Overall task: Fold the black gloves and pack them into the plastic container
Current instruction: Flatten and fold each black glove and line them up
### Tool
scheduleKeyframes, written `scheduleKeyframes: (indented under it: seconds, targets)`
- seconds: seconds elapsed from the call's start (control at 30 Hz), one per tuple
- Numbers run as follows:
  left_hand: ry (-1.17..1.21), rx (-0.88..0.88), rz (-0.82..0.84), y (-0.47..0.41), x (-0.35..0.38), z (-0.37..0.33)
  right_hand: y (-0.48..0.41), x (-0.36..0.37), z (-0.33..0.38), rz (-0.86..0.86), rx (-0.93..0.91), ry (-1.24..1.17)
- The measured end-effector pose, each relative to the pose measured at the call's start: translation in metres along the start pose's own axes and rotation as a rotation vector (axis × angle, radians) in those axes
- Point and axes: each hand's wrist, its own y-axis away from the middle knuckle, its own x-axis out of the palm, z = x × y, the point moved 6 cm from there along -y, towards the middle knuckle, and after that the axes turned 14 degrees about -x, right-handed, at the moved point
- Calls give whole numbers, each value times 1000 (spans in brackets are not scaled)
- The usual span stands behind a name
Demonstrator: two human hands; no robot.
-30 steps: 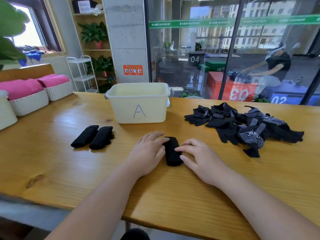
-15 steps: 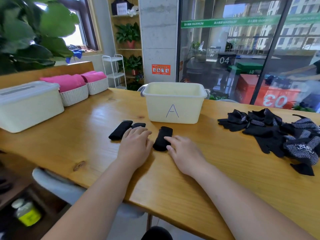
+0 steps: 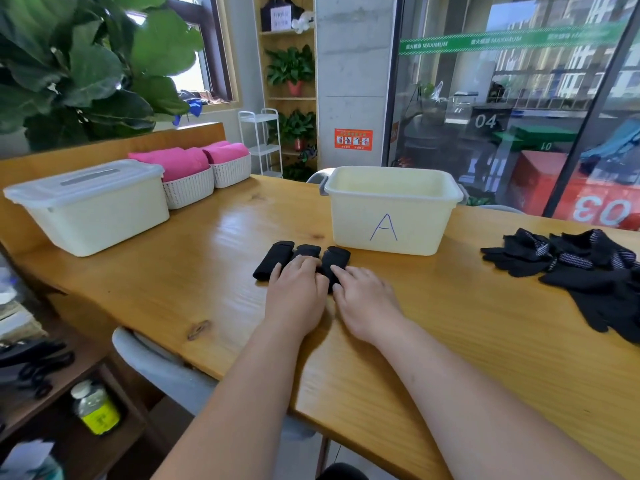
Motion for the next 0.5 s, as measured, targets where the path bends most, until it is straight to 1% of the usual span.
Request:
scheduleKeyframes:
  seconds: [0.1, 0.23, 0.4, 0.5]
  targets:
    - [17, -12, -20, -1, -2, 1, -3, 4, 1, 33, 0, -16]
    - [43, 24, -48, 1, -5, -3, 5, 0, -4, 39, -9, -40]
    - [36, 155, -62, 9, -4, -14, 32, -17, -27, 52, -1, -22]
    - [27, 233, -20, 17, 5, -28, 53, -32, -47, 60, 34, 3]
